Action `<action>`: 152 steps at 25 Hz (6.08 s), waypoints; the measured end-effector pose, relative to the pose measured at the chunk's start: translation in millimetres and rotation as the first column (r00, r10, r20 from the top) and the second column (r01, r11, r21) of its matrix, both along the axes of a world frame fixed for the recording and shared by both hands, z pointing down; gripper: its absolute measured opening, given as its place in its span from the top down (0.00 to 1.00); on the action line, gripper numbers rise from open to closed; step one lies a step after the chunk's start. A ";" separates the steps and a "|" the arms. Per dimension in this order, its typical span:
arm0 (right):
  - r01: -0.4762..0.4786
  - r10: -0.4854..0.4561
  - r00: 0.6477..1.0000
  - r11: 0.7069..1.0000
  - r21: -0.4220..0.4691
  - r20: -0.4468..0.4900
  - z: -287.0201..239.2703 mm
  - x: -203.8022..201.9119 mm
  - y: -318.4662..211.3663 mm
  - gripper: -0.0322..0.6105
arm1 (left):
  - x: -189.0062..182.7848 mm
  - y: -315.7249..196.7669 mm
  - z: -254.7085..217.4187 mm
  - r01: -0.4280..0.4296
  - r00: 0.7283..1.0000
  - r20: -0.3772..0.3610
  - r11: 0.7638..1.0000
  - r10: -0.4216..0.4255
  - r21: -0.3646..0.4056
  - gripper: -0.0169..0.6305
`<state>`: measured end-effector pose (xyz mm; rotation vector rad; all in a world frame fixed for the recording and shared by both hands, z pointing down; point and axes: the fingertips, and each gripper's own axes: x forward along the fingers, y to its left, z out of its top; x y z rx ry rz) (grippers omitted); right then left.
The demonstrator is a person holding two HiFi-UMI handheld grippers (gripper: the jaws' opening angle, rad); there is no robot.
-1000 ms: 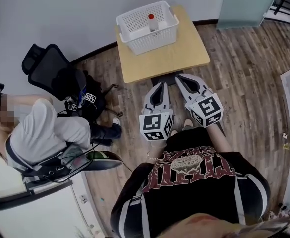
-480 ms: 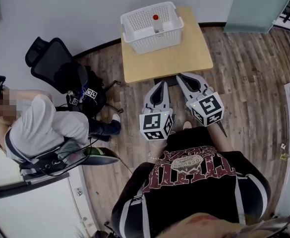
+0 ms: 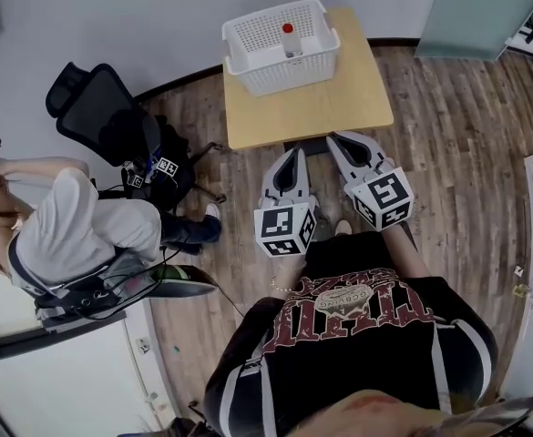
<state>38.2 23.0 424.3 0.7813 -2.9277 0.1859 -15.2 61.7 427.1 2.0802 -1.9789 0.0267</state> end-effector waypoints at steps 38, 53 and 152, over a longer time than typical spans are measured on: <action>-0.130 0.130 0.991 0.991 0.016 -0.008 4.5 -93.5 -143.9 0.92 | -90.7 -154.6 5.9 -0.154 0.988 0.000 0.988 0.154 0.016 0.92; -0.185 0.185 0.983 0.983 0.003 -0.016 17.0 -120.2 -166.2 0.92 | -125.9 -174.3 17.1 -0.188 0.982 0.000 0.982 0.188 0.007 0.92; -0.052 -0.020 0.912 0.985 -0.163 -0.411 133.1 -200.2 -383.2 0.68 | -199.1 -261.0 46.4 0.150 0.988 -0.035 0.984 -0.154 -0.097 0.92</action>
